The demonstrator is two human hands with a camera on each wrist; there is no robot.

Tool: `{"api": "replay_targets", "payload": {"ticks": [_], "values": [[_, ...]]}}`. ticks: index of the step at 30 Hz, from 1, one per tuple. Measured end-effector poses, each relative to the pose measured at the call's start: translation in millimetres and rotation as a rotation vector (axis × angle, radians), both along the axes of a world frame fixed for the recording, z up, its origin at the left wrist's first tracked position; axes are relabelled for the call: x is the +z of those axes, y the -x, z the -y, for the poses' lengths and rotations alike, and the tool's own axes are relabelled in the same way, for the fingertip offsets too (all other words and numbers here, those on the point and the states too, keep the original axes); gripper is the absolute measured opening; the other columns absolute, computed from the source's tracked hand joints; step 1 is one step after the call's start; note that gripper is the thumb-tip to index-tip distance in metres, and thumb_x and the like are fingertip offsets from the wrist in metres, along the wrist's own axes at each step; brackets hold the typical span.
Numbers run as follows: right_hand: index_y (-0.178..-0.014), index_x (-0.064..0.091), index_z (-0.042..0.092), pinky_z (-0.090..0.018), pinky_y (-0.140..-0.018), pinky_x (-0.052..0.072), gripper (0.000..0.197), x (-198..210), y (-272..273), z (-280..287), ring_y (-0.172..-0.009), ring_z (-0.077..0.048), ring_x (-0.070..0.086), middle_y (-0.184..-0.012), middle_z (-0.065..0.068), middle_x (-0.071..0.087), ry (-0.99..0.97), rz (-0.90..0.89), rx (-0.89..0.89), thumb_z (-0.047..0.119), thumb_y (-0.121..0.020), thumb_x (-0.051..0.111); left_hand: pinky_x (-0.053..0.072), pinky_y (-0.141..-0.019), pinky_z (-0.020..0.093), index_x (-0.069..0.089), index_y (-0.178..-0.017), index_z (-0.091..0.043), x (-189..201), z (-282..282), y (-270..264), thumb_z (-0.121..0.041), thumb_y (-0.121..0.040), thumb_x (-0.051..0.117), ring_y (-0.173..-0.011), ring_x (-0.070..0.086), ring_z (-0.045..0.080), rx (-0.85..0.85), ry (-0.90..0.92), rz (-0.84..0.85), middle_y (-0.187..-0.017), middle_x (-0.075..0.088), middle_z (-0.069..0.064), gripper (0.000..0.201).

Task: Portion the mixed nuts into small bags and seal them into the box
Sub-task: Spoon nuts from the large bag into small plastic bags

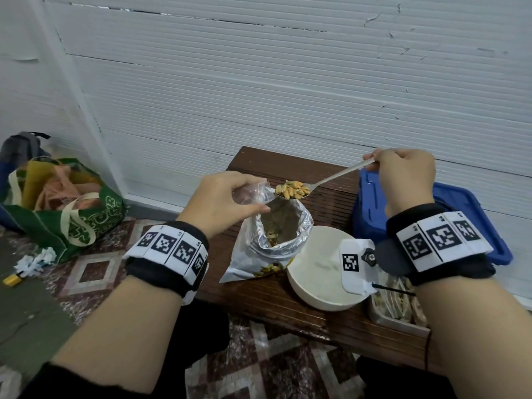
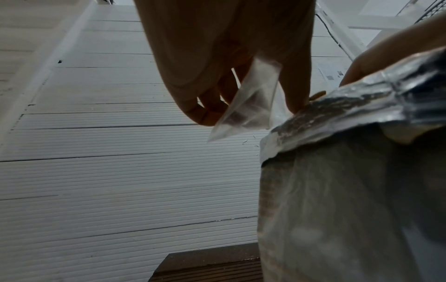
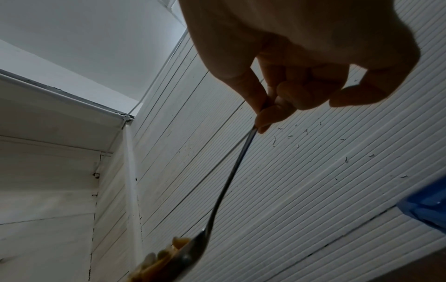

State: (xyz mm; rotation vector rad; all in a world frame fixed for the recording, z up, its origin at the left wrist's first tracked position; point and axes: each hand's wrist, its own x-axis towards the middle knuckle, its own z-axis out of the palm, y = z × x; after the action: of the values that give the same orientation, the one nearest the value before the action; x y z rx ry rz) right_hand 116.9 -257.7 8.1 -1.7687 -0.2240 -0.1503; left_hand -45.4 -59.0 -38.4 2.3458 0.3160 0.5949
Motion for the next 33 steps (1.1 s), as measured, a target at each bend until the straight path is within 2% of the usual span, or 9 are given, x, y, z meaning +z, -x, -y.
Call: {"api": "replay_targets", "payload": {"ticks": [4,8,10,16,19,22,25,30,33], "values": [[-0.055,0.064,0.016,-0.025,-0.078,0.05,0.039,2,4,1,-0.085,-0.011,0.064,-0.077,0.003,0.07,0.007,-0.01,0.03,0.004,-0.088,0.05,0.041,-0.066,0.007,0.068,-0.117,-0.025,3,3,-4,-0.037,-0.07,0.082,-0.079,0.054,0.0,-0.017,-0.063,-0.05,-0.091,0.065,-0.012,0.05],[-0.058,0.065,0.017,-0.01,-0.047,0.036,0.038,1,11,0,-0.052,0.001,0.05,-0.072,0.003,0.067,0.045,-0.02,0.065,0.006,-0.091,0.049,0.041,-0.07,0.012,0.068,-0.118,-0.024,7,8,-8,-0.04,-0.069,0.082,-0.08,0.052,-0.002,-0.045,-0.147,-0.103,-0.091,0.063,-0.013,0.053],[-0.059,0.066,0.017,-0.01,-0.041,0.031,0.037,-1,14,-1,-0.044,0.001,0.044,-0.072,0.005,0.067,0.077,-0.02,0.069,0.008,-0.091,0.05,0.043,-0.075,0.019,0.067,-0.118,-0.023,11,13,-10,-0.041,-0.068,0.082,-0.083,0.052,0.003,-0.052,-0.19,-0.144,-0.091,0.061,-0.012,0.056],[-0.055,0.065,0.019,-0.017,-0.063,0.044,0.039,-1,17,-4,-0.071,-0.004,0.058,-0.072,0.005,0.068,0.105,-0.001,0.086,0.01,-0.092,0.053,0.047,-0.085,0.03,0.064,-0.123,-0.022,16,24,-14,-0.05,-0.061,0.082,-0.092,0.054,0.009,-0.073,-0.238,-0.217,-0.098,0.064,-0.008,0.07],[-0.056,0.065,0.02,-0.021,-0.07,0.046,0.039,1,17,-5,-0.074,-0.009,0.061,-0.071,0.002,0.069,0.087,-0.016,0.096,0.011,-0.091,0.054,0.044,-0.085,0.023,0.061,-0.127,-0.022,18,25,-13,-0.052,-0.057,0.081,-0.094,0.053,0.007,-0.089,-0.208,-0.214,-0.1,0.063,-0.009,0.079],[-0.059,0.067,0.019,-0.014,-0.064,0.043,0.037,3,18,-6,-0.071,-0.006,0.059,-0.068,0.003,0.067,0.093,-0.002,0.11,0.011,-0.092,0.053,0.037,-0.084,0.008,0.059,-0.13,-0.022,20,25,-12,-0.05,-0.056,0.082,-0.1,0.051,0.0,-0.107,-0.121,-0.198,-0.109,0.063,-0.011,0.082],[-0.062,0.067,0.018,-0.004,-0.057,0.041,0.035,6,20,-6,-0.068,0.001,0.059,-0.067,0.005,0.067,0.077,0.009,0.127,0.012,-0.094,0.053,0.033,-0.078,-0.006,0.061,-0.128,-0.024,22,23,-11,-0.045,-0.063,0.081,-0.095,0.051,-0.01,-0.119,-0.056,-0.185,-0.114,0.062,-0.014,0.071],[-0.057,0.063,0.015,-0.017,-0.078,0.043,0.039,9,34,-10,-0.088,-0.003,0.065,-0.083,0.008,0.071,0.036,0.098,0.244,0.015,-0.095,0.054,0.043,-0.078,0.002,0.068,-0.116,-0.027,22,27,-9,-0.042,-0.065,0.082,-0.089,0.055,-0.015,-0.116,0.041,-0.108,-0.099,0.064,-0.022,0.055],[-0.067,0.068,0.018,-0.02,-0.086,0.046,0.03,9,44,-13,-0.089,-0.003,0.065,-0.085,0.005,0.072,-0.009,0.186,0.395,0.017,-0.095,0.057,0.045,-0.072,0.003,0.071,-0.102,-0.027,21,31,-9,-0.037,-0.066,0.083,-0.084,0.059,-0.015,-0.087,0.1,0.002,-0.086,0.066,-0.022,0.039]]}}
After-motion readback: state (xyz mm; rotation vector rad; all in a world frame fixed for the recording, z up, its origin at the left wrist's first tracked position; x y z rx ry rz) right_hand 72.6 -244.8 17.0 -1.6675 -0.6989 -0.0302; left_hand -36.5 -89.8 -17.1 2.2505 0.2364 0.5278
